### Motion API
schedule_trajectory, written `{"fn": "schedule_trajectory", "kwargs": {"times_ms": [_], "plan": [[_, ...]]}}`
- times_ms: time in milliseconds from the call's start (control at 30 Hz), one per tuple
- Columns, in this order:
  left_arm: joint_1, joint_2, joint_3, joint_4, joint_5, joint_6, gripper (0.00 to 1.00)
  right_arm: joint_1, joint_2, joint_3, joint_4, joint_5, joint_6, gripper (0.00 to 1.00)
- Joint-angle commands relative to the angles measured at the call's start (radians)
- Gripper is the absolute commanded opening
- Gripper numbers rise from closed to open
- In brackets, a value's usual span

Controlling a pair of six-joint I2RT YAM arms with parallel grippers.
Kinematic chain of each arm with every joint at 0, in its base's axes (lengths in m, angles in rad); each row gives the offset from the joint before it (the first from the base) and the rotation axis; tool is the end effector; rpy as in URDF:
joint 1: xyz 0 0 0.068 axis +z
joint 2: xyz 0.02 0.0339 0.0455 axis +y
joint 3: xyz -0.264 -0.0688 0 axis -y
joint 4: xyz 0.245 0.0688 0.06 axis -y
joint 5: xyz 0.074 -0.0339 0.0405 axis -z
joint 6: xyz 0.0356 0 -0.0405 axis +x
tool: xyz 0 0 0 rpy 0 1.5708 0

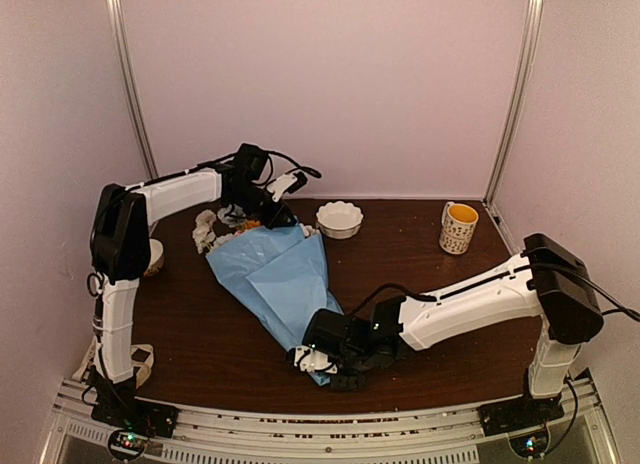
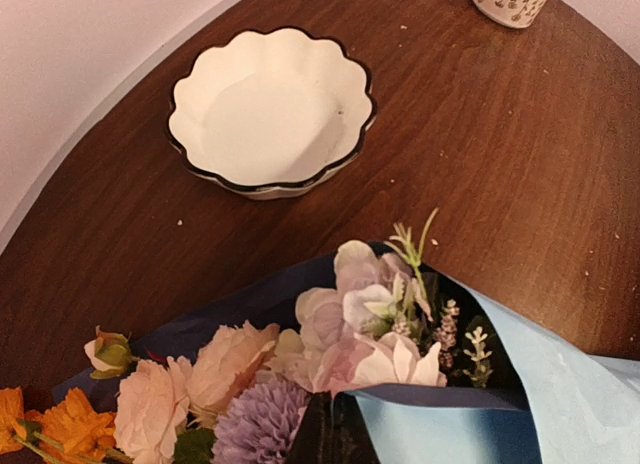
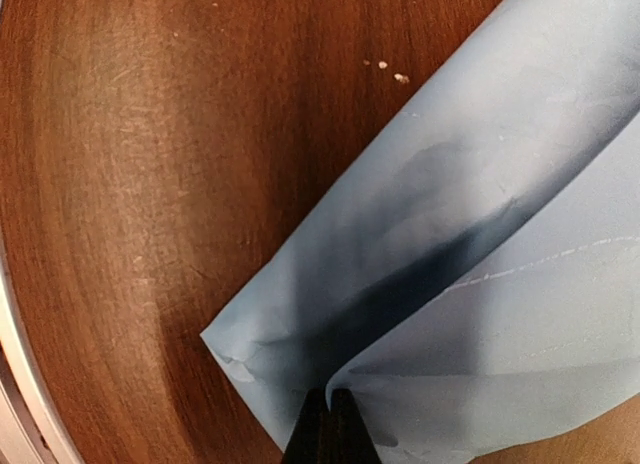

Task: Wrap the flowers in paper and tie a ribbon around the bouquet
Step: Adjust the folded bouquet at the center of the board.

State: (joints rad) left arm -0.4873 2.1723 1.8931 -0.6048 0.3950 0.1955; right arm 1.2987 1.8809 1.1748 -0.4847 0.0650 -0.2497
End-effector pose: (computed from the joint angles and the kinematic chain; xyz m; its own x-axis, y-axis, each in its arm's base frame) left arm 0.4258 -0.2412 0.2387 -0.5444 0.4914 -0.6798 0.7682 0.6176 -0.1687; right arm 0.1007 0.3524 0.1499 -0.0059 -0.9388 -0.3445 -0.9868 0.0613 -0.1501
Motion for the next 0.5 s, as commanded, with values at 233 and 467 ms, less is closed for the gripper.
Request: {"fn": "schedule_trajectory", "kwargs": {"times_ms": [233, 467], "plan": [[0.001, 0.157, 0.157, -0.036, -0.079, -0.016, 0.00, 0.029, -0.041, 0.107, -0.130, 0.078, -0.045, 0.00], [0.001, 0.211, 0.182, -0.036, -0.088, -0.027, 0.00, 0.035, 0.006, 0.143, -0.128, 0.043, -0.056, 0.00]]}}
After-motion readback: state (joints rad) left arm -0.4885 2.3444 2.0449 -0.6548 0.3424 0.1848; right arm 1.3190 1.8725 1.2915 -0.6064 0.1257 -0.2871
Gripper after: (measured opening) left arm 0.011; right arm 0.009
